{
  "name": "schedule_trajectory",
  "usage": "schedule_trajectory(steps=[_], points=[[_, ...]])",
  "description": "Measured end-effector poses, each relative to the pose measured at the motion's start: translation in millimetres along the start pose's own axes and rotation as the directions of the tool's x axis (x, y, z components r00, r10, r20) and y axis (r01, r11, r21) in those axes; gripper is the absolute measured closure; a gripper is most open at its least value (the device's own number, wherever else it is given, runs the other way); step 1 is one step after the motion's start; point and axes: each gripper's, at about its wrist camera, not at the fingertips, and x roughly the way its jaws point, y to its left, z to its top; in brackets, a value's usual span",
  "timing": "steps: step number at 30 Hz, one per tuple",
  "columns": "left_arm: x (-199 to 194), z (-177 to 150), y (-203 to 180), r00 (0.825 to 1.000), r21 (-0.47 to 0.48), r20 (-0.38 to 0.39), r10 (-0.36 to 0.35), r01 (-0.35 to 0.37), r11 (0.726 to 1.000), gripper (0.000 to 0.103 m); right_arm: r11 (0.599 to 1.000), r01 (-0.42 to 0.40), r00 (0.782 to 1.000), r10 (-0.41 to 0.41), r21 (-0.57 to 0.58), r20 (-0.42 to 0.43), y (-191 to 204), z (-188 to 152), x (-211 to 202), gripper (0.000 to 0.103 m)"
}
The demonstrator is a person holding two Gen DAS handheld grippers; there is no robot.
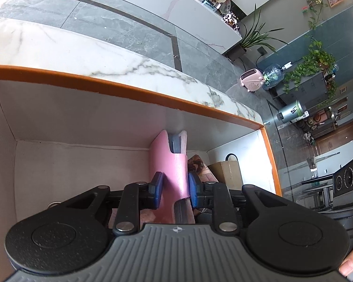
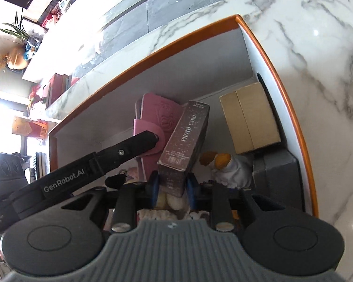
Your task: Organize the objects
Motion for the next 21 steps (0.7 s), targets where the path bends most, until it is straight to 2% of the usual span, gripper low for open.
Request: schedule_trajectory(steps=[2,4,6,8,9,11,12,13,15,19,21], points=[[1.3,-1.1,-1.8,1.0,0.007,-0.004,-0.001,0.001,1.0,0.076,0.999,0.014,1.0,-0.014,-0.03,-0.01,0.3,-2.6,4.2,0.077],[2.7,-3.2,-4.7,1.0,0.019,-0.001,0.004,-0.004,1.0,0.076,0.985,0.114,0.993,-0.117,-0.129,-0.018,12.7,-9.5,12.1,0.078],[4.8,-4.9,-6.5,1.0,0.029,0.002,-0.006,0.006,1.0,0.076,0.939,0.215,0.975,-0.22,-0.267,0.012,32.3,-19.3,20.4,0.078],[6.6,-5.8,-6.3,1.0,0.031,0.003,-0.023,0.023,0.999,0.076,0.86,0.316,0.947,-0.313,-0.4,0.076,54.4,-30.0,27.2,0.078],[6.7,-5.5,-7.1,1.0,0.035,0.004,-0.022,0.022,0.999,0.076,0.805,0.365,0.928,-0.351,-0.468,0.121,65.2,-36.3,30.7,0.077],[6.8,-5.6,-6.4,1.0,0.033,0.0,-0.028,0.028,0.999,0.076,0.667,0.468,0.878,-0.424,-0.58,0.221,82.1,-49.2,39.1,0.071],[6.5,-5.6,-4.9,0.999,0.029,-0.002,-0.036,0.036,0.999,0.076,0.616,0.498,0.86,-0.441,-0.61,0.256,86.7,-53.9,41.9,0.067],[6.8,-5.6,-4.4,0.999,0.028,-0.002,-0.039,0.039,0.999,0.076,0.59,0.502,0.856,-0.444,-0.632,0.266,89.5,-57.0,43.6,0.067],[6.9,-4.9,-4.2,0.999,0.026,-0.004,-0.042,0.042,0.999,0.076,0.587,0.495,0.859,-0.441,-0.641,0.259,90.6,-57.8,43.5,0.067],[10.1,-5.0,-2.3,0.998,0.009,-0.005,-0.065,0.065,0.998,0.076,0.635,0.469,0.878,-0.41,-0.614,0.246,85.9,-53.1,35.4,0.069],[11.9,-5.0,-1.4,0.997,-0.005,-0.007,-0.074,0.074,0.997,0.076,0.635,0.456,0.886,-0.394,-0.623,0.245,84.4,-54.8,35.0,0.072]])
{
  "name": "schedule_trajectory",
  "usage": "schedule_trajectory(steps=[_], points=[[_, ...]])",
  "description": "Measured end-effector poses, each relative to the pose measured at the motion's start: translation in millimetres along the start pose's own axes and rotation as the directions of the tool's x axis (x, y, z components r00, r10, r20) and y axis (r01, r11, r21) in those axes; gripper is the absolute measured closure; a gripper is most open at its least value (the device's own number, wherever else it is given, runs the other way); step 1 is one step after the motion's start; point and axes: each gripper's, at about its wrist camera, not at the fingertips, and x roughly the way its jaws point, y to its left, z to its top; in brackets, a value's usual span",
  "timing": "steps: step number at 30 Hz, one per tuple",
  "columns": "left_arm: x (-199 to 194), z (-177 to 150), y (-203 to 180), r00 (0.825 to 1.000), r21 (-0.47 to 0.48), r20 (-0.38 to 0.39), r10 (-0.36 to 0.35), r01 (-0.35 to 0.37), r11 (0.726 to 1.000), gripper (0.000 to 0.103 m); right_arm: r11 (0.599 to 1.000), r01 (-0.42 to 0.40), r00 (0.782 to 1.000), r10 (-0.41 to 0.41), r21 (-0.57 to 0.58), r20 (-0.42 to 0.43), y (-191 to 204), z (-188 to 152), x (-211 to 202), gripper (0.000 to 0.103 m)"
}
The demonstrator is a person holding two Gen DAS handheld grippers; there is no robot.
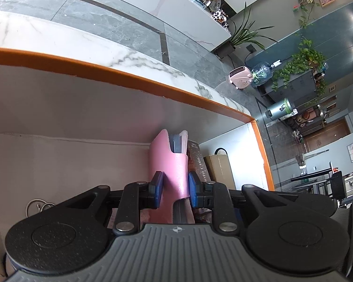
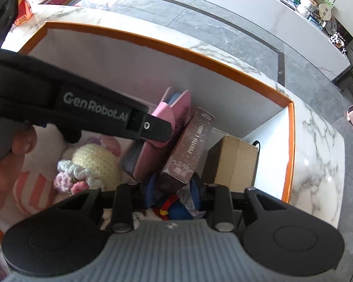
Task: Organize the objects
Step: 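Lift both grippers out of the orange box and withdraw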
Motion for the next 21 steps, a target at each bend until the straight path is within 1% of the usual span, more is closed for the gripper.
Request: schedule_trajectory(steps=[3,4,6,8,10,12,13,14,17,18,19,20,21], points=[[0.0,0.1,0.4,1.0,-0.016,0.011,0.007,-0.007,1.0,0.076,0.997,0.005,1.0,-0.006,-0.074,-0.016,12.0,-5.2,8.5,0.075],[-0.4,0.4,0.0,1.0,-0.014,0.016,0.011,-0.011,1.0,0.076,0.995,0.011,1.0,-0.013,-0.096,-0.021,16.2,-7.5,13.4,0.075],[-1.1,0.5,-1.3,1.0,-0.007,0.019,0.014,-0.014,1.0,0.076,0.99,0.024,1.0,-0.024,-0.136,0.002,21.9,-9.8,17.0,0.075],[-1.3,-0.3,-4.1,1.0,0.009,0.017,0.014,-0.014,1.0,0.076,0.993,0.009,1.0,-0.009,-0.118,-0.003,20.2,-8.3,17.1,0.075],[-1.9,-1.4,-6.2,1.0,0.021,0.013,-0.011,0.01,1.0,0.075,0.995,-0.004,1.0,0.004,-0.104,-0.009,18.2,-7.4,14.2,0.075],[-4.5,-1.3,-10.4,1.0,0.032,0.021,-0.023,0.023,0.999,0.075,0.994,0.003,1.0,-0.002,-0.112,0.006,19.5,-8.4,5.7,0.072],[-6.2,-1.1,-12.6,0.999,0.04,0.028,-0.027,0.026,0.999,0.075,0.992,0.01,1.0,-0.008,-0.129,0.019,21.4,-9.4,0.1,0.069],[-7.3,-0.7,-14.4,0.999,0.043,0.031,-0.032,0.03,0.999,0.075,0.99,0.021,0.999,-0.017,-0.141,0.032,22.8,-10.1,-4.3,0.068],[-7.5,-0.6,-16.9,0.999,0.056,0.026,-0.026,0.024,0.998,0.077,0.991,0.025,0.998,-0.018,-0.128,0.056,22.1,-9.3,-12.4,0.071],[-5.7,-1.2,-17.2,1.0,0.057,0.022,-0.014,0.013,0.998,0.079,0.993,0.022,0.998,-0.015,-0.119,0.063,21.4,-8.6,-13.7,0.078],[-3.1,-2.2,-17.2,1.0,0.059,0.017,-0.004,0.003,0.998,0.08,0.994,0.016,0.998,-0.009,-0.11,0.065,20.7,-7.6,-13.8,0.085],[-0.1,-3.2,-17.3,1.0,0.06,0.015,0.005,-0.006,0.998,0.078,0.995,0.005,0.998,0.001,-0.102,0.063,17.7,-7.4,-13.2,0.085],[1.6,-3.9,-16.3,1.0,0.055,0.017,-0.005,0.005,0.998,0.077,0.996,-0.006,0.998,0.013,-0.094,0.066,13.8,-10.0,-14.6,0.086]])
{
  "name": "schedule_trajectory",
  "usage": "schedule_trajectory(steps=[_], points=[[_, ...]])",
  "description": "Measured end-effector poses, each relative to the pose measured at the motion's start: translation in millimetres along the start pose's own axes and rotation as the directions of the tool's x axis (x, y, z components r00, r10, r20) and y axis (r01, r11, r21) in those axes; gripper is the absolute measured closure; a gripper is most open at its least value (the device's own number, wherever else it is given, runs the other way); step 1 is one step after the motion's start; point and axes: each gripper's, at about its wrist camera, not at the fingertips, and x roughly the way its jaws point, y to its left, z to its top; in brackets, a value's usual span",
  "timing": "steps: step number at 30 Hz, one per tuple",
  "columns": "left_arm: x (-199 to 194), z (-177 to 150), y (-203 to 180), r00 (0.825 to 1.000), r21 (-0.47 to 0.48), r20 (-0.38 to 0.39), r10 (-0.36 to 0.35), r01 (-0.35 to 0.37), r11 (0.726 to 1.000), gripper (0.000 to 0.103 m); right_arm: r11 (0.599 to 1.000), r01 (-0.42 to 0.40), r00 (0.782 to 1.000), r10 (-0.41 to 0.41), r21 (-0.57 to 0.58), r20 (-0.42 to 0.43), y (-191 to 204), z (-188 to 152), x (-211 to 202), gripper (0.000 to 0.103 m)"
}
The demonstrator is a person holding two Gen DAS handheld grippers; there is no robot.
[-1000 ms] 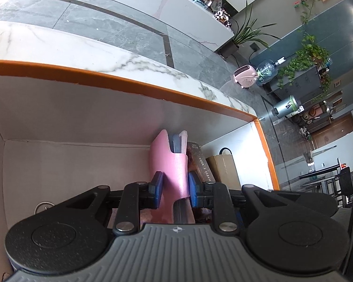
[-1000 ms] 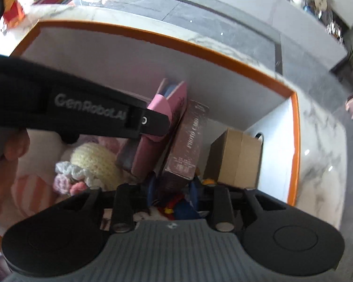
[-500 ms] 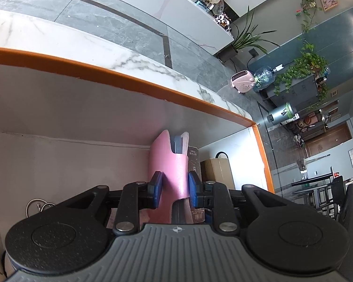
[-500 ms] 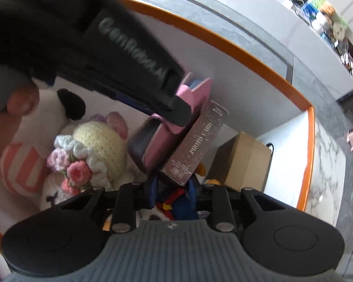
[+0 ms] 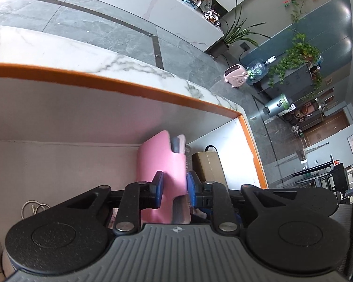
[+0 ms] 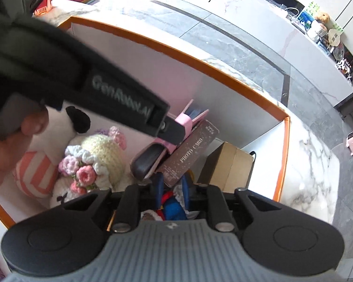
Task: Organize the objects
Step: 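Lift both grippers out of the orange box and withdraw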
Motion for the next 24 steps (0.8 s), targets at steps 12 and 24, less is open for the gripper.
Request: schedule_trajectory(steps=[12,24], points=[[-15.7,-5.3,-15.5,0.998,0.051,0.049,0.048,-0.051,0.997,0.079,0.999,0.0,1.0,0.0,0.033,0.02,4.4,-9.0,-17.5,0.088],[-41.6,-21.0,-45.1,0.987,0.171,0.134,0.083,-0.106,0.98,0.079,0.971,-0.047,0.979,-0.002,0.235,0.204,3.0,-52.9,-45.9,0.087]])
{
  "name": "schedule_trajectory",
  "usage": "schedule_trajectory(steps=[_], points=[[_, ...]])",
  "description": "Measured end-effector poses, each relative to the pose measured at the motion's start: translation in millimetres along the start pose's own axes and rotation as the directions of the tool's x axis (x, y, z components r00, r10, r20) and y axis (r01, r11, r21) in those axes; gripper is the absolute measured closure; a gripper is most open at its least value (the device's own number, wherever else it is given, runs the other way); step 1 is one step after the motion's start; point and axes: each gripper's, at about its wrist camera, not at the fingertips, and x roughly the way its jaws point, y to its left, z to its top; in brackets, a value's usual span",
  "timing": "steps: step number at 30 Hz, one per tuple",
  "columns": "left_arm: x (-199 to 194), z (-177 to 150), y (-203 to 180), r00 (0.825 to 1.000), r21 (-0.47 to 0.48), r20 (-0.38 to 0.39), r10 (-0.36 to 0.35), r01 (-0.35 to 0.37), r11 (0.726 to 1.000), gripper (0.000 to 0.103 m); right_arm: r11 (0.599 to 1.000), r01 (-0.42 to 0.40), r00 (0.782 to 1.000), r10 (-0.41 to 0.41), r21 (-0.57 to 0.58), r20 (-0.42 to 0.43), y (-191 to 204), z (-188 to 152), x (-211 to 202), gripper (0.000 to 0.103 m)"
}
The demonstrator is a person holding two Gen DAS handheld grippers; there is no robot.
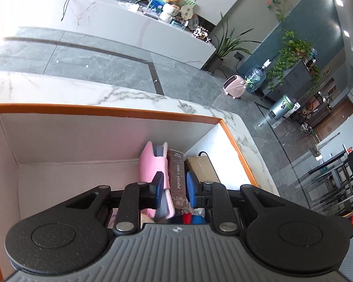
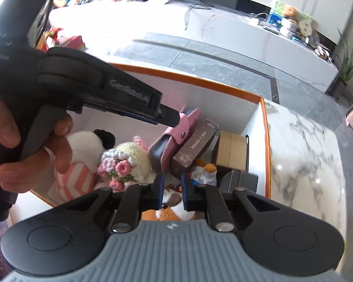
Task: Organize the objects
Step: 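Lift both grippers out of the orange box and withdraw, then grasp the white lotion tube with the left gripper while the right grasps the yellow tape measure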
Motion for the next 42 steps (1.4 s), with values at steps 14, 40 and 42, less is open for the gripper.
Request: schedule_trajectory(steps=[14,40,42], points=[[-91.5,-52.4,-55.6,0.975,0.159,0.191,0.113,-0.144,0.977,0.078,0.996,-0.01,0.97,-0.012,0.09,0.243,26.9,-64.6,-72.0,0.078],[-140.1,-179.1,10.1,0.885,0.201,-0.136,0.445,-0.416,0.887,0.04,0.985,-0.068,0.99,0.048,0.157,0.13,16.8,-175.3,-54.7,0.045],[-138.7,-182.2,13.6,0.876,0.199,-0.158,0.455,-0.423,0.884,0.037,0.987,-0.055,0.992,0.037,0.148,0.124,18.8,-176.5,-52.6,0.045]])
